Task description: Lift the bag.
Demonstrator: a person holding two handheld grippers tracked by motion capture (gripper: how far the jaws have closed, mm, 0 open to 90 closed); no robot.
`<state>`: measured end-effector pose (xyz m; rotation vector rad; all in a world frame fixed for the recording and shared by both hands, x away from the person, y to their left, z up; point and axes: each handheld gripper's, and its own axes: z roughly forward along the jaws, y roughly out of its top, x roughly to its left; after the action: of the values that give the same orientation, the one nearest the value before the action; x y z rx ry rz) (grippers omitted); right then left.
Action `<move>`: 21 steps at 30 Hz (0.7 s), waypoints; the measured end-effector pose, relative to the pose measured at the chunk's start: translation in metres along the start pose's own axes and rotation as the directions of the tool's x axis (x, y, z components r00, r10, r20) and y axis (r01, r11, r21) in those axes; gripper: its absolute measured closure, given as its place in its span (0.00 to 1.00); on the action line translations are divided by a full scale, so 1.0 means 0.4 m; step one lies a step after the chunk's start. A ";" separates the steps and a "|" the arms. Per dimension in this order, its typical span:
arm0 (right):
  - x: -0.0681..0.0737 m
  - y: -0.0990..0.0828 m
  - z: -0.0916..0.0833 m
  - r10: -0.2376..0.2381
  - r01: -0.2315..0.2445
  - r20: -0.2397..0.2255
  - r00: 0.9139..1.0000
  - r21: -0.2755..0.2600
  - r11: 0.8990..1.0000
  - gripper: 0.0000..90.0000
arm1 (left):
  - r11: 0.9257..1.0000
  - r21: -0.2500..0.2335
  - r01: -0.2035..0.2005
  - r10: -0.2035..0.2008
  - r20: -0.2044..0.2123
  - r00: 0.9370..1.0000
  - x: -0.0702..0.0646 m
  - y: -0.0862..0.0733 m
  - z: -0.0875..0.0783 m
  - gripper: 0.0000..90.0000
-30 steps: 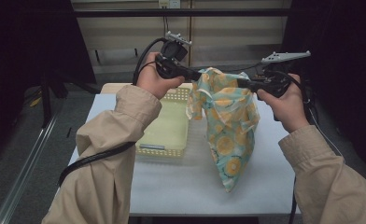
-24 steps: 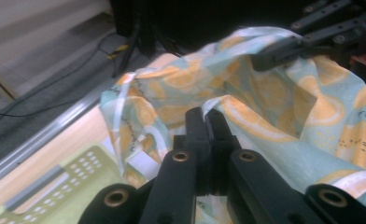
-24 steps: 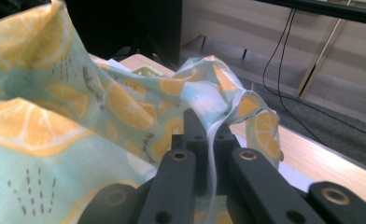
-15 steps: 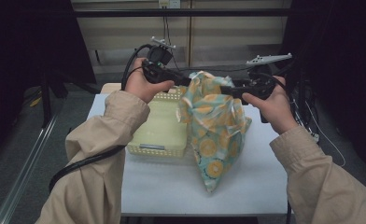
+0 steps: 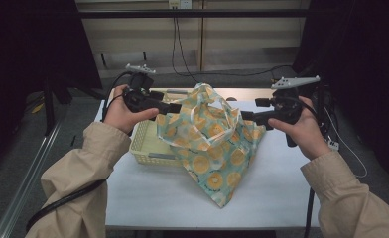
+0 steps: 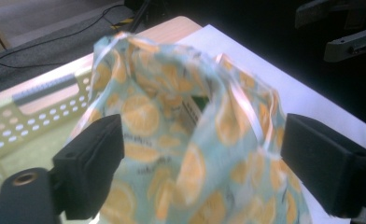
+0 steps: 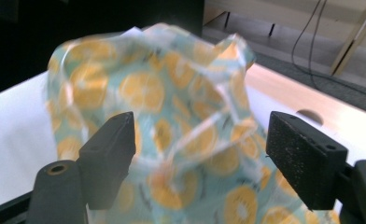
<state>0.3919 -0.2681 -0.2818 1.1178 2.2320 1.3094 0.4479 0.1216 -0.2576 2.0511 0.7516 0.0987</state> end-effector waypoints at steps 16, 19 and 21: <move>0.013 -0.215 -0.001 0.019 -0.018 -0.033 0.999 0.036 0.999 0.24 | 0.997 0.046 -0.060 0.061 -0.004 0.998 -0.026 -0.202 -0.009 0.09; 0.012 -0.244 0.001 0.021 -0.019 -0.032 0.999 0.056 0.998 0.24 | 0.996 0.063 -0.063 0.065 -0.027 0.998 -0.031 -0.235 -0.010 0.10; 0.013 -0.261 0.002 0.022 -0.020 -0.034 0.999 0.069 0.997 0.24 | 0.996 0.068 -0.063 0.064 -0.014 0.998 -0.028 -0.260 -0.012 0.10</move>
<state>0.3406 -0.2920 -0.3696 1.1538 2.3122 1.2791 0.3882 0.1597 -0.3345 2.1408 0.7088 0.1277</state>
